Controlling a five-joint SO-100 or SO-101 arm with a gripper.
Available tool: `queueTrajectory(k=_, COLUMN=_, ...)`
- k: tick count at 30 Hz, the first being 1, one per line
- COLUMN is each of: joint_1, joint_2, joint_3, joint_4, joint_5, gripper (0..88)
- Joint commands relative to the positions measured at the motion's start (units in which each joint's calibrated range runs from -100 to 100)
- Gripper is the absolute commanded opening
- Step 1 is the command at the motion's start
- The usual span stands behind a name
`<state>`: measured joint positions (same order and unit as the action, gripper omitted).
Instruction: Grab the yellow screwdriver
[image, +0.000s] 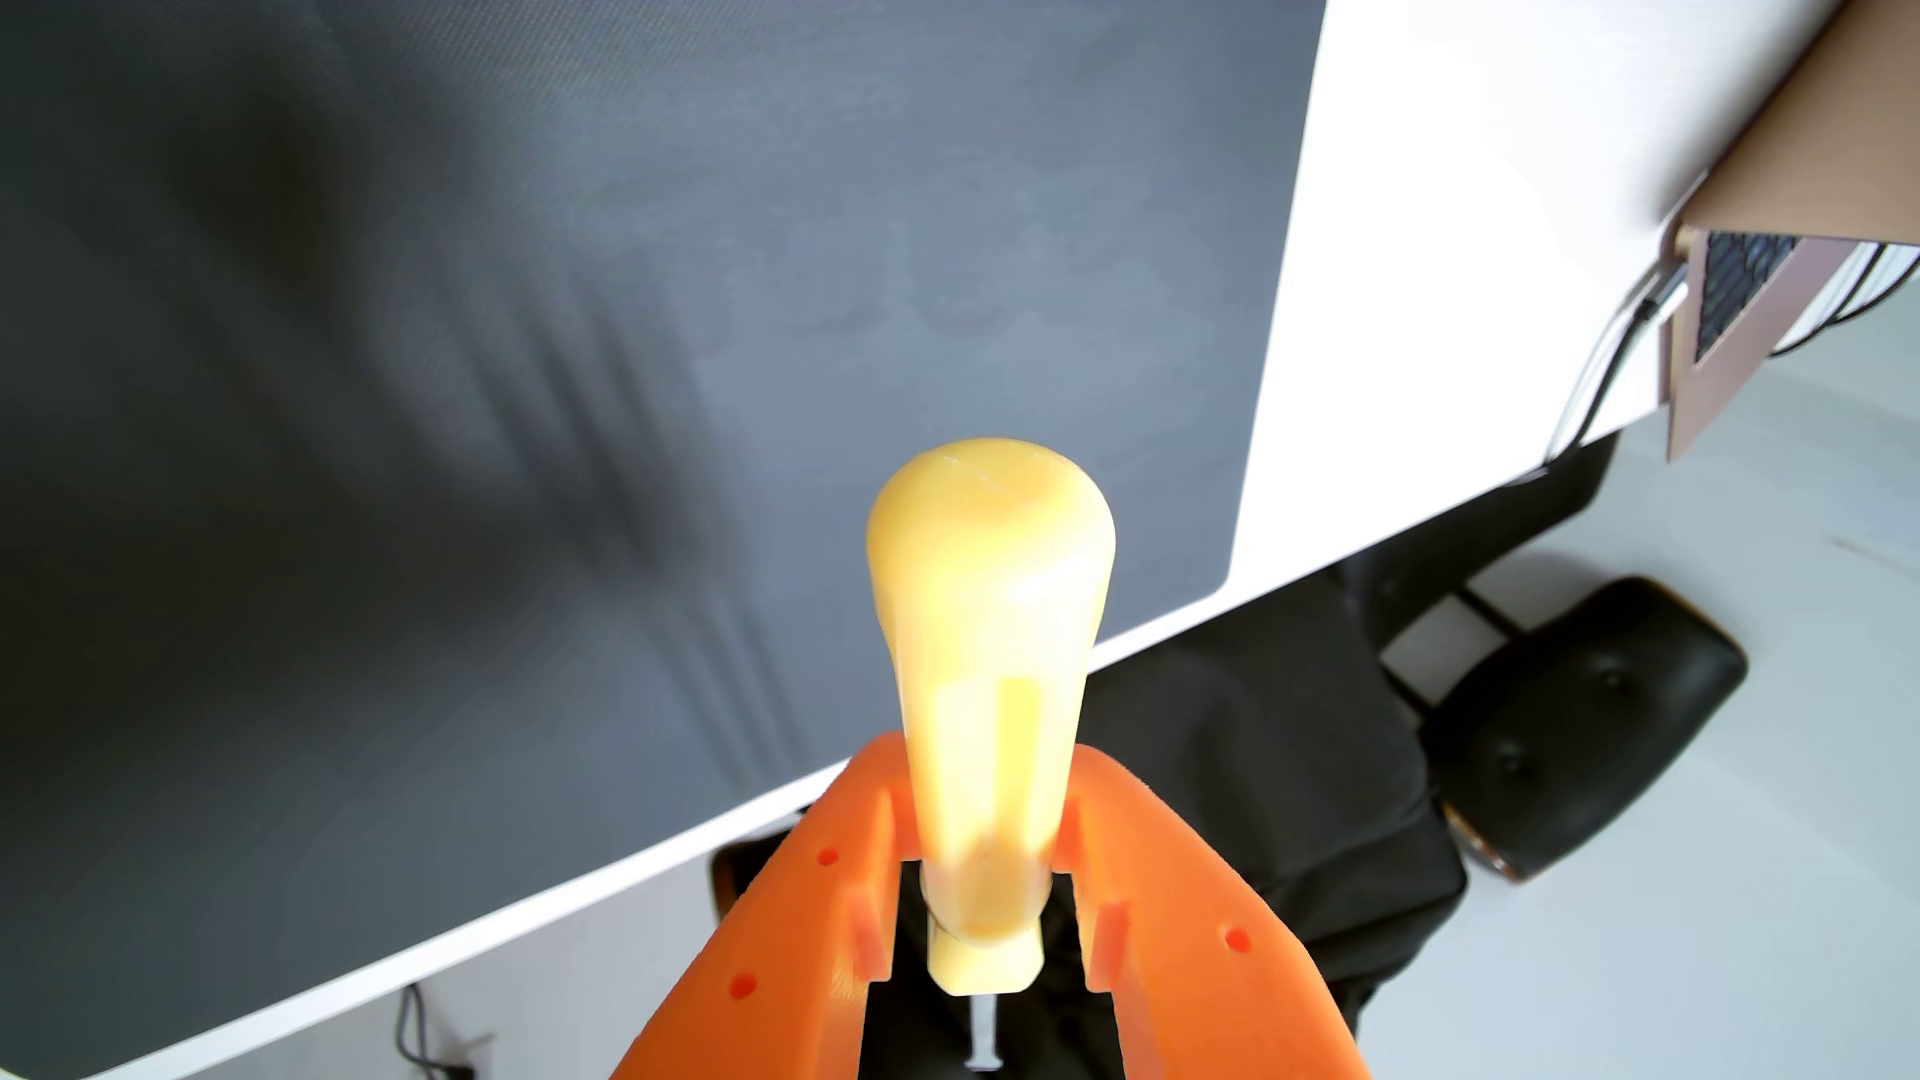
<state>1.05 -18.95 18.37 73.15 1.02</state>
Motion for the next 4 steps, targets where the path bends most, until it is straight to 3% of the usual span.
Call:
queueTrajectory(k=1, joint_1=0.6, joint_2=-1.6, joint_3=-0.9, joint_4=-0.1, joint_5=0.2, gripper=0.9)
queueTrajectory(k=4, joint_1=0.7, joint_2=-1.6, joint_3=-0.9, joint_4=0.0, joint_5=0.2, gripper=0.9)
